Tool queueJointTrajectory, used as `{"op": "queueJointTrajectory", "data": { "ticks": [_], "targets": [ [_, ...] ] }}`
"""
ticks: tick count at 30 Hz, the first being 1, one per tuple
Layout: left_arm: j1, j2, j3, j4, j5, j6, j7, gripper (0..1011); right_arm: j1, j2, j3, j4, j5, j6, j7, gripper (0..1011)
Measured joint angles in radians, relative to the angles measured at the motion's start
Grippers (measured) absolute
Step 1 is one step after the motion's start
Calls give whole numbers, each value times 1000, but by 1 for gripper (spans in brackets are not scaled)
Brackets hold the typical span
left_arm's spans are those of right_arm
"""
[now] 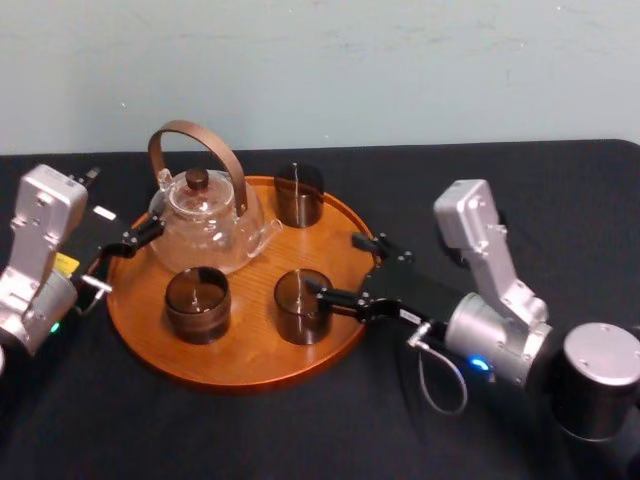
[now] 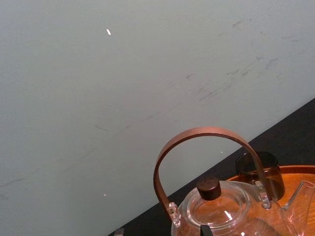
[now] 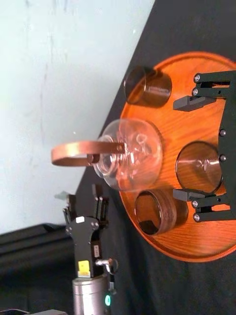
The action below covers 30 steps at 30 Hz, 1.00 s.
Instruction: Pick up the glass from the table and place it on the tray.
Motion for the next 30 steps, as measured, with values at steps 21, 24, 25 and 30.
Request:
{"op": "queueJointTrajectory", "data": {
  "ticks": [21, 24, 25, 30],
  "targets": [
    [0, 0, 0, 0, 0, 0, 0, 1001, -206, 93, 172, -80, 85, -46, -48, 1002],
    [0, 0, 0, 0, 0, 0, 0, 1001, -214, 97, 197, -67, 102, -46, -50, 1002],
    [0, 0, 0, 0, 0, 0, 0, 1001, -216, 97, 203, -64, 106, -46, -51, 1002],
    [0, 0, 0, 0, 0, 0, 0, 1001, -220, 100, 239, -44, 125, -46, -62, 1002]
  ]
}}
